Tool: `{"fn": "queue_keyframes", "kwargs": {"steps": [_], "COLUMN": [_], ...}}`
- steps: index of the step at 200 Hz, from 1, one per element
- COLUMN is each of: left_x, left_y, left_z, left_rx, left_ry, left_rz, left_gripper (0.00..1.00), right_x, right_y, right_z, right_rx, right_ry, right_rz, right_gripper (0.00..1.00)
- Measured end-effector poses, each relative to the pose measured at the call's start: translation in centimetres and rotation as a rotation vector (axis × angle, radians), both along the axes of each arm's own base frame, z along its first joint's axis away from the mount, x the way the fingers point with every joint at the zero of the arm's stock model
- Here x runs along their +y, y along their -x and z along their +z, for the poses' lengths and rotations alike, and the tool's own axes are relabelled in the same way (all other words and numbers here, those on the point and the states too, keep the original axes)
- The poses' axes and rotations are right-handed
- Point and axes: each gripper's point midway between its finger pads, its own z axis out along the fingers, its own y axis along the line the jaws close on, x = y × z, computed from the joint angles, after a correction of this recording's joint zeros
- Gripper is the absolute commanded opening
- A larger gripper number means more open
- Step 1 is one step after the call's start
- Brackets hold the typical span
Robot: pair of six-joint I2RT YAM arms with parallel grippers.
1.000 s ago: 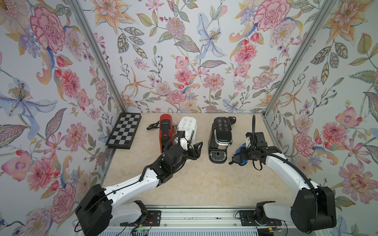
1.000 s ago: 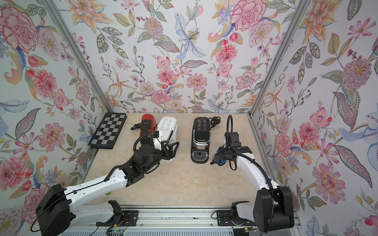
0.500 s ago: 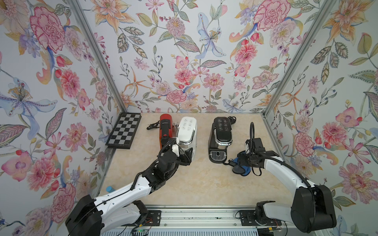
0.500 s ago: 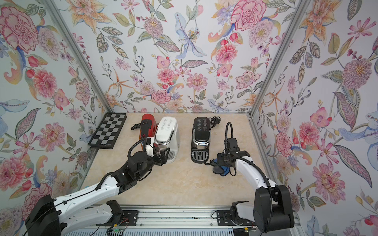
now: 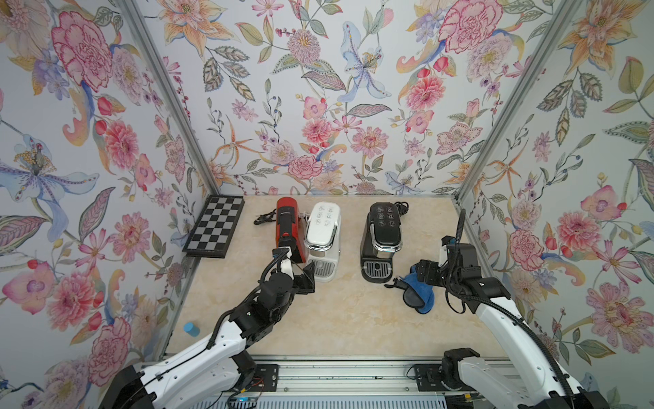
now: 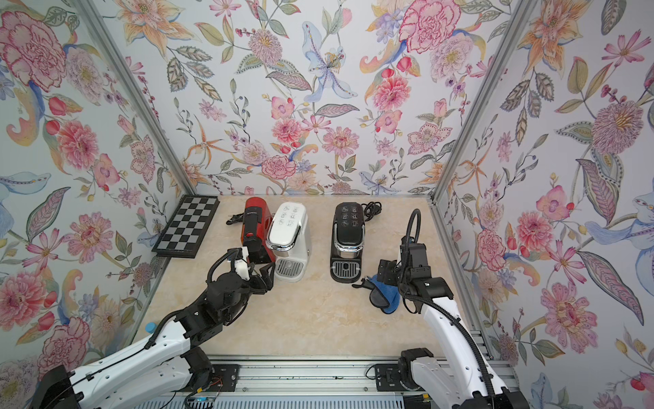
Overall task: Wipe the surface of a coffee machine
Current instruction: Place the cleaning item at the center of the board, then reset both arms
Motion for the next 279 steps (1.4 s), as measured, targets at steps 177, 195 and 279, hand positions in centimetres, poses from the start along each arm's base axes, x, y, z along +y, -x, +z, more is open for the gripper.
{"fn": "queue_keyframes", "kwargs": {"steps": [177,195,279], "left_x": [22.6,24.5,28.7], "left_y": [2.0,2.1,-0.8], "left_z": [-3.9,-2.5,-4.6], "left_rx": [-0.212,-0.263,-0.259], "left_ry": [-0.268,-0.281,-0.294], "left_rz": [0.799,0.880,0.903], "left_gripper": [0.99,0.99,0.99], "right_x": [-9.4,-9.6,-7.7], "right_y": [-3.6,-4.2,-7.3], "right_z": [-5.5,-5.8,-5.9], "right_rx": [-0.412,-0.420,-0.535], "right_ry": [0.316,0.308,0.247], "right_rz": [-0.315,-0.314,-0.209], "right_gripper": [1.00,1.00,1.00]}}
